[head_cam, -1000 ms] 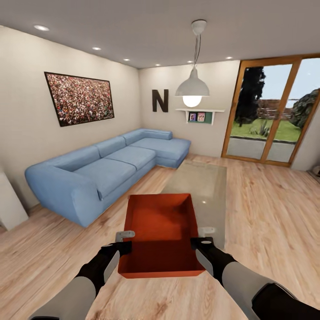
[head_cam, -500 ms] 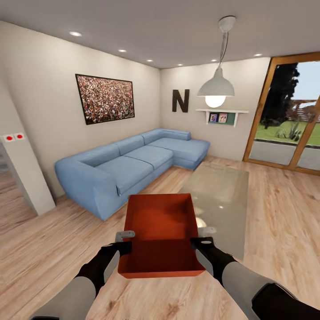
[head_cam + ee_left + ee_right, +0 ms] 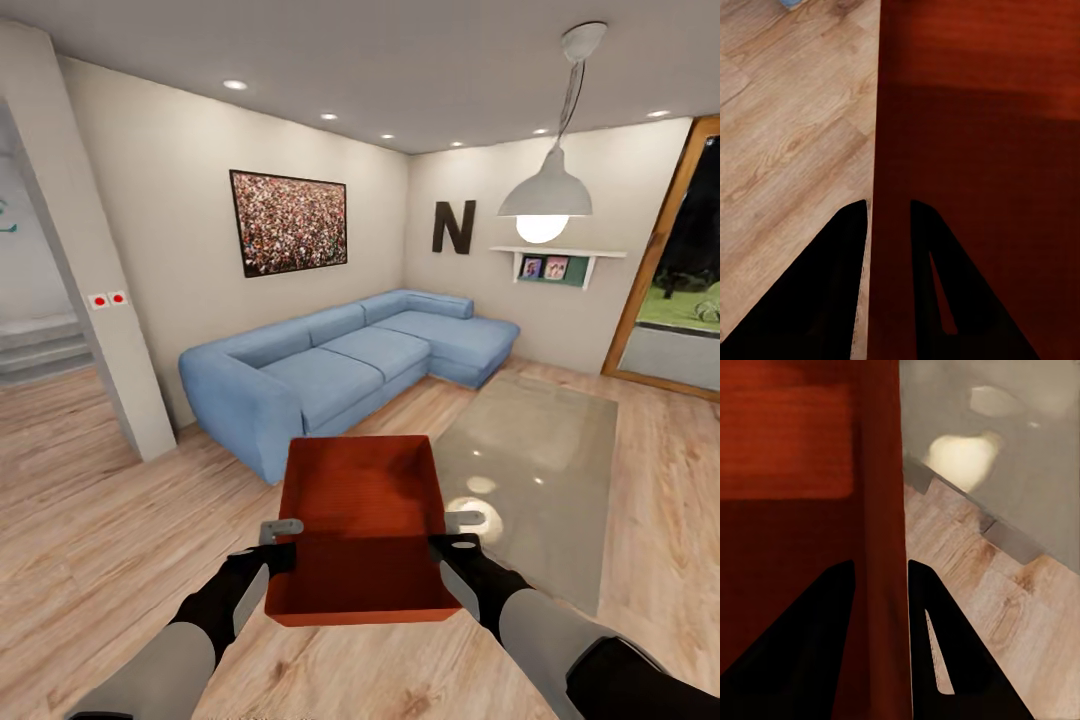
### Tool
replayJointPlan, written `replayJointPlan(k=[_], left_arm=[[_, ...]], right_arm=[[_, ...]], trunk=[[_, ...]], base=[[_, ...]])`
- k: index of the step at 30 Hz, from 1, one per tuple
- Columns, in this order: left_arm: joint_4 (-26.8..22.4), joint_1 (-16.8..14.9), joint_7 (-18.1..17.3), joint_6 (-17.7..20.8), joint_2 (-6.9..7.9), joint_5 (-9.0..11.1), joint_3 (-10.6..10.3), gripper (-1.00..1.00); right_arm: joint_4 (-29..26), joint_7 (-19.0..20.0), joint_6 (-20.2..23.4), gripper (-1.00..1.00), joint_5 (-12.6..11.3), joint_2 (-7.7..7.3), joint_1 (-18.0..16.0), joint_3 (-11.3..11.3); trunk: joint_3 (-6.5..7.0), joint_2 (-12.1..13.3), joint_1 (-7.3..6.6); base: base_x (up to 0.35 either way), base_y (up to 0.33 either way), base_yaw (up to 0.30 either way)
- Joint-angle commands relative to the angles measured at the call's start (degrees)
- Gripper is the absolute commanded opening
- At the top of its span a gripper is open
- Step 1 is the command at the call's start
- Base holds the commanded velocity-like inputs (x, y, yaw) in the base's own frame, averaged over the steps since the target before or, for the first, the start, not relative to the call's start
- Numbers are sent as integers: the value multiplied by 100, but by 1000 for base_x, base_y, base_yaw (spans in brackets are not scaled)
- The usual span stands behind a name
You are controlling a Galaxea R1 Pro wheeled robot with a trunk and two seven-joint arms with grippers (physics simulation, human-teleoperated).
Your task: Move the two storage containers from the living room to the garage. In the garage, place one container on the floor and stack the other container on top of it (either order is fine).
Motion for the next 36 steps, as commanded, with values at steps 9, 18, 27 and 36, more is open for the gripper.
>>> replayJointPlan(k=[9, 18, 27, 36], left_arm=[[-22, -5, 128, 42, 5, -114, 4, -100], [-22, -5, 128, 42, 4, -114, 4, -100], [-22, -5, 119, 53, 7, -111, -4, -100], [-22, -5, 111, 69, 7, -105, -5, -100]], right_arm=[[5, -88, 49, -100, -12, -18, -5, 73], [6, -88, 49, -100, -11, -18, -5, 74], [3, -88, 49, -100, -6, -18, -5, 74], [8, -88, 49, -100, -4, -18, -5, 74]], trunk=[[-14, -14, 4], [-14, -14, 4], [-14, -14, 4], [-14, -14, 4]], base=[[0, 0, 286], [0, 0, 286], [0, 0, 286], [0, 0, 286]])
